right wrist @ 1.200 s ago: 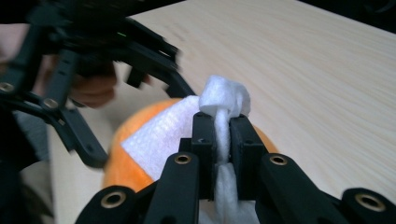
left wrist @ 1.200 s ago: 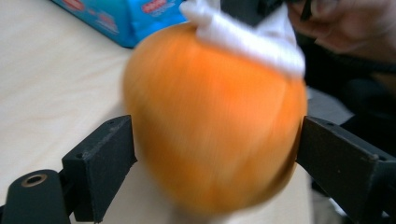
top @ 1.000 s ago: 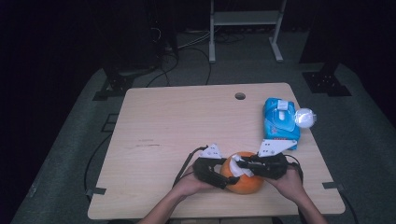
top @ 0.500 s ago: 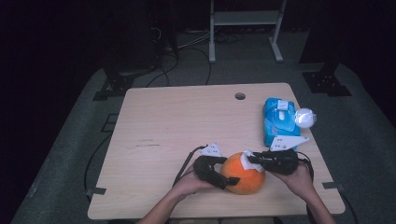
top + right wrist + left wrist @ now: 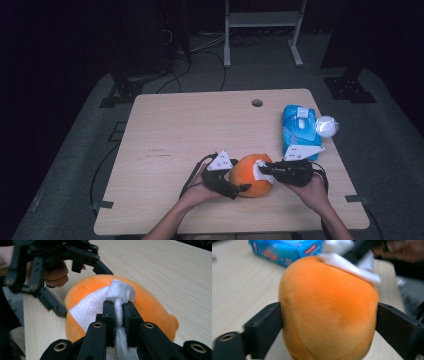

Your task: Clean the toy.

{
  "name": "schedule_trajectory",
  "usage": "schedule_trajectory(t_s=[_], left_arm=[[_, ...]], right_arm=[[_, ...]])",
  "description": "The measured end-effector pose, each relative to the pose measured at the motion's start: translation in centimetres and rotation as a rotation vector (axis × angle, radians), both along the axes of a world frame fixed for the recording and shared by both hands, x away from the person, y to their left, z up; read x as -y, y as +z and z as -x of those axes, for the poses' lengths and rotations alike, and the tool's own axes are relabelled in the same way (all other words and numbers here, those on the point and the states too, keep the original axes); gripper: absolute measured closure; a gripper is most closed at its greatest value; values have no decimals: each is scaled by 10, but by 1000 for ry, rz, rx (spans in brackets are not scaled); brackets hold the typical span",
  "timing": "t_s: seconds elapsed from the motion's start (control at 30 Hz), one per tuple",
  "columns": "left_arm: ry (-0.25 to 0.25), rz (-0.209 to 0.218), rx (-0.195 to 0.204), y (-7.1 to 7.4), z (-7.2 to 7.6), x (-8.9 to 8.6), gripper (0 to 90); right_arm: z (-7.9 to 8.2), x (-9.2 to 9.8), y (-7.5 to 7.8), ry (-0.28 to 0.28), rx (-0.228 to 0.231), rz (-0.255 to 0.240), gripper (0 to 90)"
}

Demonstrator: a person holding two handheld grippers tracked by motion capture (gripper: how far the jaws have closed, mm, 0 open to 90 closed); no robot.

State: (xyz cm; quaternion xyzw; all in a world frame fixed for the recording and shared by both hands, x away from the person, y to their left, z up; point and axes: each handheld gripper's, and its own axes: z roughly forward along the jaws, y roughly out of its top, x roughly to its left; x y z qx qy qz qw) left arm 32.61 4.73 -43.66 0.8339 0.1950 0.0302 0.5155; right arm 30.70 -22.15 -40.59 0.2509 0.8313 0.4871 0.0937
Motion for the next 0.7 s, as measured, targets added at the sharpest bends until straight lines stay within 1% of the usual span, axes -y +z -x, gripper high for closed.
schedule_trajectory(t_s=[0.03,0.07,0.1,0.13,0.17,0.2,0.23,0.27,0.33,0.4,0.43,0.47,0.5,0.53,0.57,0.6,0.63,0.67,0.7], left_arm=[[6,7,-22,-1,-2,-1,50],[3,10,-41,-2,-2,-1,57],[-11,9,-44,-2,-1,-2,120],[-9,-3,-5,-1,2,-1,176],[-20,-22,39,1,6,1,231],[-27,-42,79,4,9,3,249],[-28,-57,136,6,14,5,273],[-30,-70,171,7,16,7,293],[-41,-103,266,10,23,11,306],[-52,-111,279,11,24,12,298],[-56,-107,264,10,23,11,279],[-59,-99,238,9,21,11,237],[-52,-74,200,8,18,10,183],[-42,-40,148,6,15,9,136],[-31,-19,81,5,10,8,87],[-21,-14,29,4,7,8,58],[-12,-7,-6,1,4,7,43],[-24,-7,-21,0,4,6,80],[-28,-26,23,1,8,8,136]], right_arm=[[0,-1,1,4,7,4,810],[1,-2,3,1,9,16,810],[2,-3,4,3,15,22,810],[3,-5,4,4,21,26,810],[5,-6,5,2,30,33,810],[7,-7,7,7,36,31,811],[9,-9,10,14,43,28,811],[12,-12,13,24,65,23,810],[14,-13,18,24,87,22,810],[14,-11,21,22,88,23,810],[12,-8,20,24,82,22,811],[11,-6,18,29,69,21,811],[10,-4,14,35,59,26,811],[9,-2,11,39,50,32,811],[8,-1,9,43,42,29,811],[8,0,9,52,35,21,812],[8,1,9,61,30,17,811],[11,-2,11,64,37,23,811],[12,-4,12,68,45,29,811]])
